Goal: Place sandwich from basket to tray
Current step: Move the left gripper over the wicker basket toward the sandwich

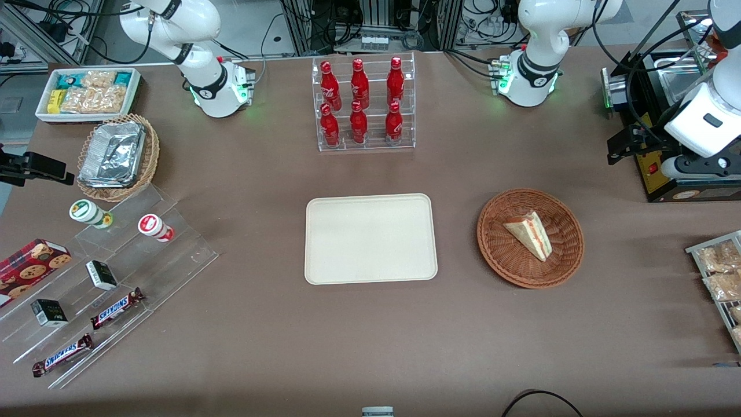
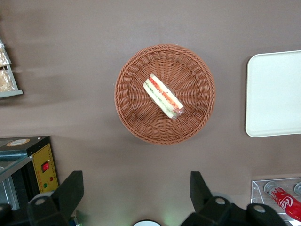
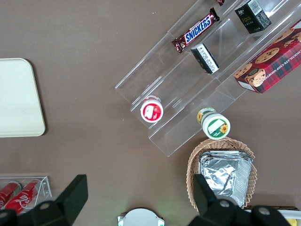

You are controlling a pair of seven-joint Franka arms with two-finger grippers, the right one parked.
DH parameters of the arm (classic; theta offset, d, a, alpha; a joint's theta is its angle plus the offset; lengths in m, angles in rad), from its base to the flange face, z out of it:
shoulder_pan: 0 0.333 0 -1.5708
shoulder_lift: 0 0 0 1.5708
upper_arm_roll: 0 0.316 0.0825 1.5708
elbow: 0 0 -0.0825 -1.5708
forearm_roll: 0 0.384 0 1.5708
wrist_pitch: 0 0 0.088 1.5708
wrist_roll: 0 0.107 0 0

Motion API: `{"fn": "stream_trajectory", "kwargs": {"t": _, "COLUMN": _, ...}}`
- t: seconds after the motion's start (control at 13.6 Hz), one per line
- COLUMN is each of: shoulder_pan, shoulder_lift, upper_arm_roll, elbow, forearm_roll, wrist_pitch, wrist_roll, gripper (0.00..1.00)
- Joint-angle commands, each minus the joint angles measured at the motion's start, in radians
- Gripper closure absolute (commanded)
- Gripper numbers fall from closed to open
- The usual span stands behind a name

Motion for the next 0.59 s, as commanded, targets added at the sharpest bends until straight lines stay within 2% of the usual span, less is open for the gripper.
{"fn": "stream_trajectory", "kwargs": {"t": 0.0, "shoulder_pan": -0.006, "shoulder_lift": -0.008, "upper_arm_roll": -0.014, "elbow": 0.005, "forearm_roll": 0.011, "wrist_pitch": 0.013, "wrist_roll": 0.007, "gripper": 0.0}}
{"fn": "stream_trajectory", "kwargs": {"t": 0.22, "shoulder_pan": -0.006, "shoulder_lift": 0.005, "upper_arm_roll": -0.016, "elbow": -0.063, "forearm_roll": 0.003, "wrist_pitch": 0.064, "wrist_roll": 0.009, "gripper": 0.0}}
{"fn": "stream_trajectory", "kwargs": {"t": 0.51, "shoulder_pan": -0.006, "shoulder_lift": -0.06, "upper_arm_roll": -0.017, "elbow": -0.373, "forearm_roll": 0.002, "wrist_pitch": 0.353, "wrist_roll": 0.007, "gripper": 0.0}}
